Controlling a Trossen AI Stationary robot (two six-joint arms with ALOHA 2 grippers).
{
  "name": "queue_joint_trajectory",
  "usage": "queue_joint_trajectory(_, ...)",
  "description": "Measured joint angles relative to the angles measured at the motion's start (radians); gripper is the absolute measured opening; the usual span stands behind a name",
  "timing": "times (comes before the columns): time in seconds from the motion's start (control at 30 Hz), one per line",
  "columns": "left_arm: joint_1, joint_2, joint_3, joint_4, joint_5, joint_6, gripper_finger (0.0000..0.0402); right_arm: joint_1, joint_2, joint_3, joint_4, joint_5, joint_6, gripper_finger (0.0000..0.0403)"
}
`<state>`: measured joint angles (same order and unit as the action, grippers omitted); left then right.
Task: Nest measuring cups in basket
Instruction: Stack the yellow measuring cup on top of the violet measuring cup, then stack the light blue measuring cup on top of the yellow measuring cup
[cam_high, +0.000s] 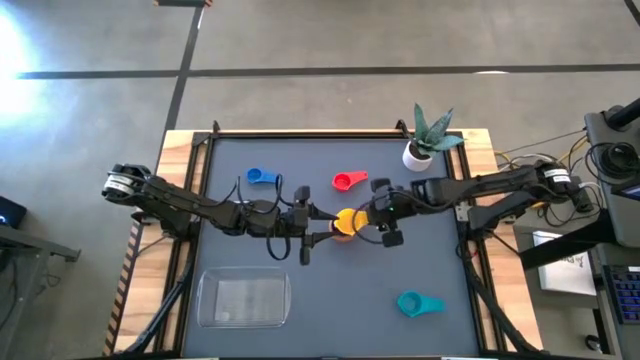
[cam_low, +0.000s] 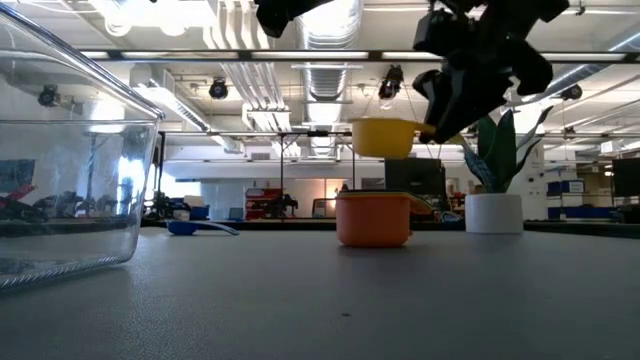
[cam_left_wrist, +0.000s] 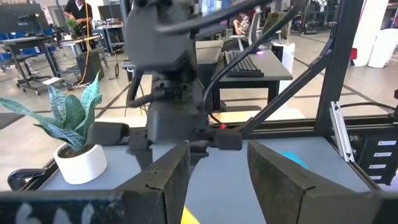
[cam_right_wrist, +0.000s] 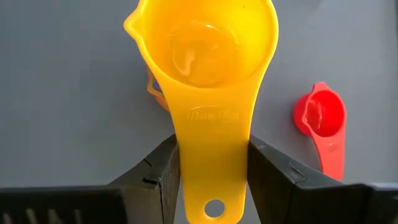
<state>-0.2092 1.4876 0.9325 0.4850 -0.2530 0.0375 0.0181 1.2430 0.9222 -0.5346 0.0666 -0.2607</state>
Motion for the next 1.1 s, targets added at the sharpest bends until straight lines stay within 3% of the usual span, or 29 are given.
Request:
queue_joint_trajectory(0.17, 0.000, 0.000, 0.000, -0.006, 0.000, 0.005, 0.0145, -0.023, 0.045, 0.002, 0.028, -0.052, -0.031, 0.0144)
queue_joint_trajectory(0.67, 0.002, 0.000, 0.000, -0.015, 0.000, 0.006, 0.0145, -0.068, 0.168, 0.002, 0.073, -0.040, -0.079, 0.0181)
queue_joint_trajectory(0.93, 0.002, 0.000, 0.000, -0.030, 0.000, 0.005, 0.0145, -0.067, 0.101, 0.017, 0.023, -0.039, -0.039, 0.0225)
queue_joint_trajectory(1.03, 0.002, 0.000, 0.000, -0.041, 0.000, 0.003, 0.0145, -0.053, 0.038, 0.055, -0.103, -0.054, 0.060, 0.0242)
queue_joint_trajectory(1.1, 0.002, 0.000, 0.000, -0.041, 0.000, 0.003, 0.0145, -0.032, -0.010, 0.073, -0.171, -0.127, 0.176, 0.0248)
